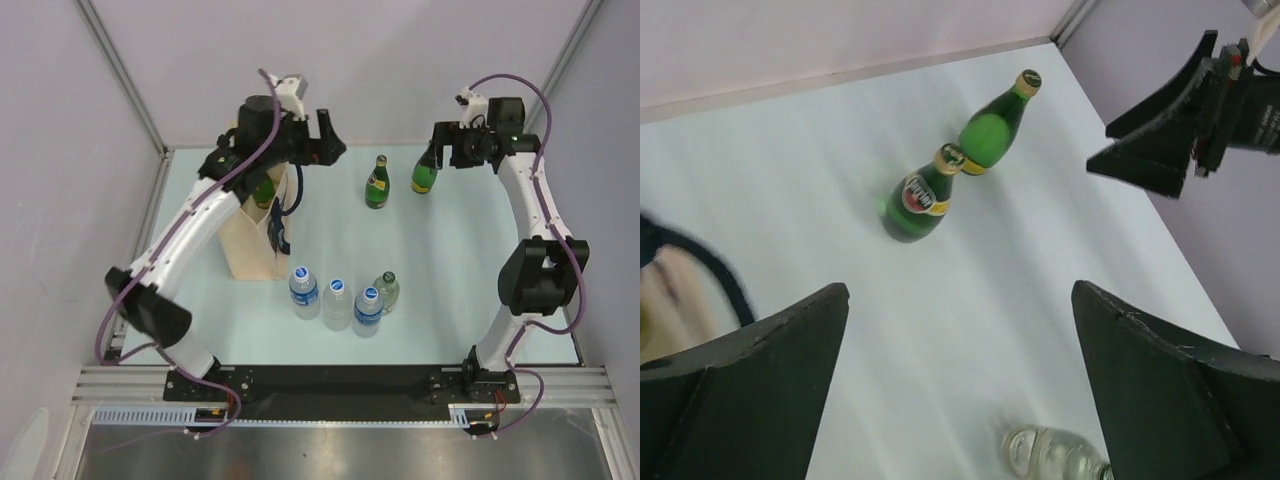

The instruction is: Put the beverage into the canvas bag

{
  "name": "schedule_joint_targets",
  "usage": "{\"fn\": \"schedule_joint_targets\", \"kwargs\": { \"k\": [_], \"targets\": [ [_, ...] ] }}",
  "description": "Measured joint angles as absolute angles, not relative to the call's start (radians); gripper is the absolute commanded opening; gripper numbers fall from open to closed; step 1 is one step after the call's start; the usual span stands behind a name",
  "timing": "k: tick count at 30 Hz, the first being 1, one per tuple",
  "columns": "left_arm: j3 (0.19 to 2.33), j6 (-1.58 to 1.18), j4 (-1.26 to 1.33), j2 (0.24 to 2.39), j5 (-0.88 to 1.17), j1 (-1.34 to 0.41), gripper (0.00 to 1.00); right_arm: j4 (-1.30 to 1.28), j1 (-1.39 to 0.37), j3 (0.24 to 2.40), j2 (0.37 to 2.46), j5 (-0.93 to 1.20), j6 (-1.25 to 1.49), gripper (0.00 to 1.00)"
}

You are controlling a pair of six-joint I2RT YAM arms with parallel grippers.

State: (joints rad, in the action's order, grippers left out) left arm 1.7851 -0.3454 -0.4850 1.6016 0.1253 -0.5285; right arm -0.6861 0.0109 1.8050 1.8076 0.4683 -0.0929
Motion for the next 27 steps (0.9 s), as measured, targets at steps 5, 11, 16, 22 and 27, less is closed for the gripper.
{"fn": "schedule_joint_targets", "kwargs": {
  "k": [5, 11, 16, 22, 27],
  "targets": [
    [2.049, -0.408, -0.570, 1.864, 0.095, -0.612, 1.00, -0.783, 0.096, 1.769, 1.764, 0.580, -0.198, 1.00],
    [2.311, -0.455, -0.653, 2.112, 0.053, -0.658, 0.99, -0.825, 0.189, 1.598, 1.593, 0.657, -0.269, 1.00],
    [2.365, -0.471, -0.667, 2.212, 0.022, -0.671, 0.97, -0.823, 0.194, 1.478, 1.480, 0.697, -0.286, 1.00],
    [2.366, -0.466, -0.651, 2.286, -0.045, -0.684, 0.94, -0.809, 0.192, 1.401, 1.462, 0.729, -0.278, 1.00],
    [2.374, -0.457, -0.595, 2.331, -0.079, -0.698, 0.91, -0.799, 0.192, 1.382, 1.462, 0.750, -0.263, 1.00]
  ]
}}
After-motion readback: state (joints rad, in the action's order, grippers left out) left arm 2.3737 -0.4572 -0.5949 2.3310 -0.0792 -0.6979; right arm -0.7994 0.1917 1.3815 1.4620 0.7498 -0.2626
